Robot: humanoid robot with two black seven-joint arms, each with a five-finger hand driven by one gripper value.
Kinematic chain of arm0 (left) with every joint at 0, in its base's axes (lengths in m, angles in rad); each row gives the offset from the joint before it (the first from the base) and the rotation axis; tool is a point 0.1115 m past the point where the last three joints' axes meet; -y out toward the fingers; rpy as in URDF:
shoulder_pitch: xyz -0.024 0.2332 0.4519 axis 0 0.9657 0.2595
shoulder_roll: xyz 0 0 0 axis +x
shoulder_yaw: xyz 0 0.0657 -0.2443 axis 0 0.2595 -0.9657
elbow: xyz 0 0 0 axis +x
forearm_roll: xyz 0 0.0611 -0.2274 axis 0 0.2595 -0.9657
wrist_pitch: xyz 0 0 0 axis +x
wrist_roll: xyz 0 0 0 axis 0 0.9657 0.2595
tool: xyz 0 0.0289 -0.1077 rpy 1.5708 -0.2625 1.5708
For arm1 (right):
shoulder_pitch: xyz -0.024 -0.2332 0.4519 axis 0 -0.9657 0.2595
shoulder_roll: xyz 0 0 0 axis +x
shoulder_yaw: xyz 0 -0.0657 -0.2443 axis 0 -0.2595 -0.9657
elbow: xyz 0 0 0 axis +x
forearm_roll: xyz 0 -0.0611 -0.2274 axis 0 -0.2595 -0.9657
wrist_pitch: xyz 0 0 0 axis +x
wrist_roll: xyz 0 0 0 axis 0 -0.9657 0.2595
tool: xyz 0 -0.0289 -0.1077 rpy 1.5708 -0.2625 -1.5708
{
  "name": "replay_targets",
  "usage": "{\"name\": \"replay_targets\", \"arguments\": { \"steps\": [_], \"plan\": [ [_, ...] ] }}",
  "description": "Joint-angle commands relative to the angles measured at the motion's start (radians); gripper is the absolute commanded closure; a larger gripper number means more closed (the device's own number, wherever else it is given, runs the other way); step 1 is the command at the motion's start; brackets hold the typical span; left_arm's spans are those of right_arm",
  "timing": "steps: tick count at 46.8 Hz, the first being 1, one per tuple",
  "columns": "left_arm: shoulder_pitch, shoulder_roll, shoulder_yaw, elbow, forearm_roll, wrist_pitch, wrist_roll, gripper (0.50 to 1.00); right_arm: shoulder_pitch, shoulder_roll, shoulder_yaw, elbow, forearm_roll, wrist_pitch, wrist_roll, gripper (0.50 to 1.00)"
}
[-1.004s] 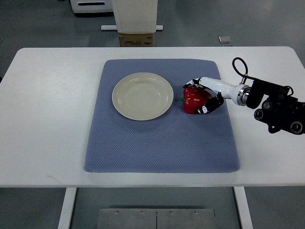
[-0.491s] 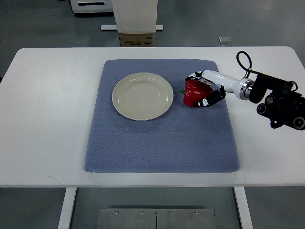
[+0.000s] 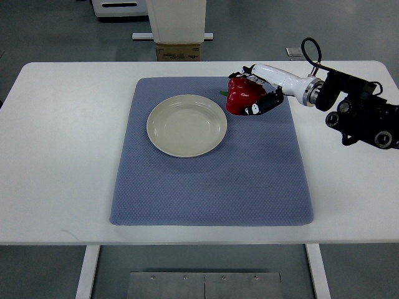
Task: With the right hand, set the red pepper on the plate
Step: 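Lift the red pepper with the right hand and carry it over the plate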
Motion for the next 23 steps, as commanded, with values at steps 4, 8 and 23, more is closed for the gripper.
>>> {"name": "replay_targets", "arguments": {
  "steps": [4,8,23],
  "plan": [
    [0.000,0.000,0.000,0.000,0.000,0.000,-0.001,0.500,0.022,0.068,0.018,-0.020,0.002,-0.001,-0.016,1.000],
    [0.000,0.000,0.000,0.000,0.000,0.000,0.000,0.500,0.033,0.115,0.026,-0.042,0.004,-0.001,-0.025,1.000],
    [0.000,0.000,0.000,0.000,0.000,0.000,-0.001,0.500,0.058,0.309,0.027,-0.131,0.019,-0.001,-0.086,1.000]
  ]
}}
